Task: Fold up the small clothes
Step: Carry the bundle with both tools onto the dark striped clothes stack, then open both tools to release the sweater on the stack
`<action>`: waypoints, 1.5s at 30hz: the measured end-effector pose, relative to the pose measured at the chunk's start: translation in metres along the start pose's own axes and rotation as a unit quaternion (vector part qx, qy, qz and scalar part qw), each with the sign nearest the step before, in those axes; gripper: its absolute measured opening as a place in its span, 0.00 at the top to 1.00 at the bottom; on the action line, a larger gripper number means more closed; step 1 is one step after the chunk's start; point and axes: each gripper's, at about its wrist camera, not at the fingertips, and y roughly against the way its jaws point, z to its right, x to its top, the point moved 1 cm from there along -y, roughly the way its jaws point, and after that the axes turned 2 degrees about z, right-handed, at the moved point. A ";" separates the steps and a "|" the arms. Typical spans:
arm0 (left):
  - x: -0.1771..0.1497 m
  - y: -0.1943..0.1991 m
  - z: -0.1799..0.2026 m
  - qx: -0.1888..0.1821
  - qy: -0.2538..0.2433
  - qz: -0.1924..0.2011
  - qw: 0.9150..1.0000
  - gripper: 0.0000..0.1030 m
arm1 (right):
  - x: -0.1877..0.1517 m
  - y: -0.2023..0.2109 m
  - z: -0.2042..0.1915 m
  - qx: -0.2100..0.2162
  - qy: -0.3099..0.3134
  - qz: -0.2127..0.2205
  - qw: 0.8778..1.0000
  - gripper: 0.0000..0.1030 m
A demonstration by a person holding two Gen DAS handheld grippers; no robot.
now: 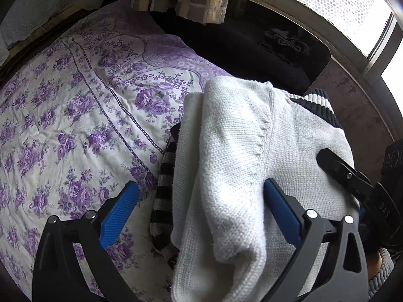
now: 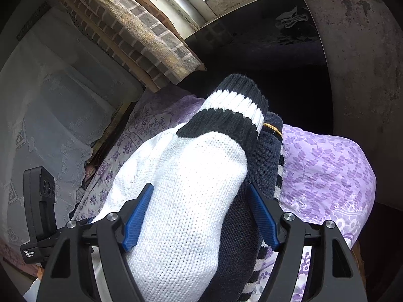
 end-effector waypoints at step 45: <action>-0.029 0.078 0.021 0.128 -0.050 0.049 0.989 0.04 | -0.045 0.100 -0.063 -0.096 0.119 -0.015 0.988 0.07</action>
